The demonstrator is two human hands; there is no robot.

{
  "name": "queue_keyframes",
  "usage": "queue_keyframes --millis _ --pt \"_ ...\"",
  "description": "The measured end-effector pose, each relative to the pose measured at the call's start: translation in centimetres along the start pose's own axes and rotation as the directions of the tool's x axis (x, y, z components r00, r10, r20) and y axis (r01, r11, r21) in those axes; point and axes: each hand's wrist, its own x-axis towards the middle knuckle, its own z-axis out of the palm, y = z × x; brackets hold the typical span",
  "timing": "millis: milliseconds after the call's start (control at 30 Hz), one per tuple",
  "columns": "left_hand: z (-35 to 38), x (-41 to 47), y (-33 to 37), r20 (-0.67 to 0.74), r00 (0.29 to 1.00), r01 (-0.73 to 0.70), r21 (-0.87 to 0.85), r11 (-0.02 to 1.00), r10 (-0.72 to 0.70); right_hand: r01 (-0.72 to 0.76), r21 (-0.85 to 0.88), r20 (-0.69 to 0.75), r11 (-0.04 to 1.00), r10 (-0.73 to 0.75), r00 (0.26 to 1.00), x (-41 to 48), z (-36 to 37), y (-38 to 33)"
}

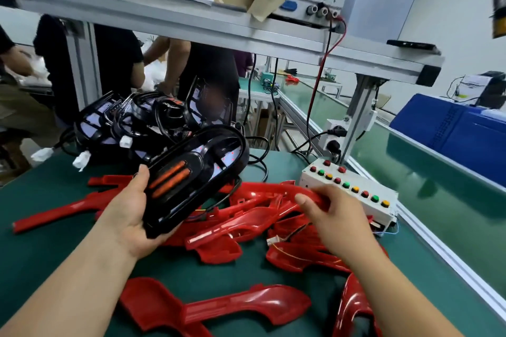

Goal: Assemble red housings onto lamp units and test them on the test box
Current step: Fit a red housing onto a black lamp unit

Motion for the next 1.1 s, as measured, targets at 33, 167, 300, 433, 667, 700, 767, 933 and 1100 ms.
queue_keyframes --millis 33,167,300,433,667,700,767,933,1100 --pt "0.0 0.0 0.0 -0.007 1.000 0.001 -0.005 1.000 -0.001 0.018 -0.089 0.013 0.996 -0.017 1.000 -0.2 0.4 0.1" --pt "0.0 -0.1 -0.1 -0.009 1.000 0.009 -0.023 1.000 -0.010 0.077 -0.395 0.049 0.916 -0.062 0.997 -0.4 1.1 0.4" --pt "0.0 -0.2 -0.2 0.014 1.000 0.010 0.013 1.000 -0.010 0.337 -0.320 0.039 0.885 -0.343 0.938 -0.8 1.8 -0.7" --pt "0.2 -0.3 -0.4 0.042 0.999 -0.002 0.032 0.999 0.000 0.612 -0.286 0.419 0.737 -0.478 0.771 -0.1 3.4 -1.8" --pt "0.1 -0.2 -0.2 0.078 0.997 -0.014 0.000 1.000 0.014 0.525 0.012 0.436 0.851 -0.477 0.763 1.4 1.5 -1.5" --pt "0.0 -0.1 -0.1 0.081 0.997 -0.016 -0.006 1.000 0.016 0.444 0.101 0.447 0.890 -0.439 0.779 1.5 0.3 -1.5" --pt "0.0 -0.1 -0.1 0.098 0.995 -0.009 -0.017 1.000 0.011 0.280 0.300 0.450 0.912 -0.394 0.801 1.9 -2.6 -1.1" --pt "0.1 0.3 -0.5 0.179 0.983 -0.050 0.030 0.998 0.044 -0.063 0.830 0.326 0.554 -0.392 0.860 2.0 -8.5 2.4" --pt "1.0 -0.9 -1.4 0.318 0.947 -0.032 0.240 0.970 -0.047 0.112 0.725 0.240 0.680 -0.401 0.884 1.5 -7.0 0.1"
